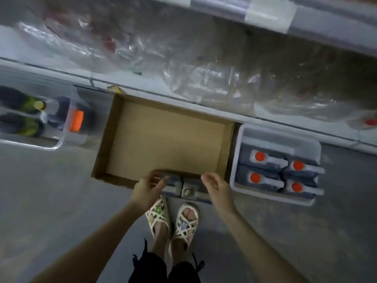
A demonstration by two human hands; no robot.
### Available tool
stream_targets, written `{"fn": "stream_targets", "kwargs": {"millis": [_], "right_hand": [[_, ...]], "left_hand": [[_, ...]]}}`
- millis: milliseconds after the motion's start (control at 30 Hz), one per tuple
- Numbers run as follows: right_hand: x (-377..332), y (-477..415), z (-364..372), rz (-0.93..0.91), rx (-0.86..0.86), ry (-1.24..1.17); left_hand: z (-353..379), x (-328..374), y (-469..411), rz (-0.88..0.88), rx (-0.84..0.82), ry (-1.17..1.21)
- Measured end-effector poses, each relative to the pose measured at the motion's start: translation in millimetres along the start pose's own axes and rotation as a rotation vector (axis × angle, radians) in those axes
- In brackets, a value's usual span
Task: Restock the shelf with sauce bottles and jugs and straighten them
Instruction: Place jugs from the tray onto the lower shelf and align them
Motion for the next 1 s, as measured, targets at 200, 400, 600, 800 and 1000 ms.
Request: {"fn": "stream_targets", "kwargs": {"millis": [200, 400, 600, 800, 1000], "right_hand": [[96.0, -59.8, 37.0, 0.117, -0.015, 0.112], [140.3, -103.2, 46.6, 0.06, 0.075, 0.329], [158.5, -128.6, 57.1, 0.02, 0.025, 0.626], [136.5, -117.0, 48.4, 0.097, 0.014, 0.456], [80.1, -63.3, -2.6, 0.165, -0.014, 0.279]], "left_hand": [[56.0, -95.8, -16.1, -0.104, -0.055, 0.026], [95.3, -143.4, -24.8, -0.14, -0.04, -0.027], [104.6, -154.2, -36.5, -0.127, -0.038, -0.061], [96.7, -143.1, -33.0, -0.141, -0.062, -0.011], [85.8, -70.1, -9.2, -0.126, -0.126, 0.116]]}}
Point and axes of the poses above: each hand's wrist, its own y-axis away from the middle knuckle, its own z-axis out of the palm, x = y × z, the point moved 8 cm from there along -y, towards the middle knuckle, and after that the axes turned 12 degrees about z, right-handed, at the moved point
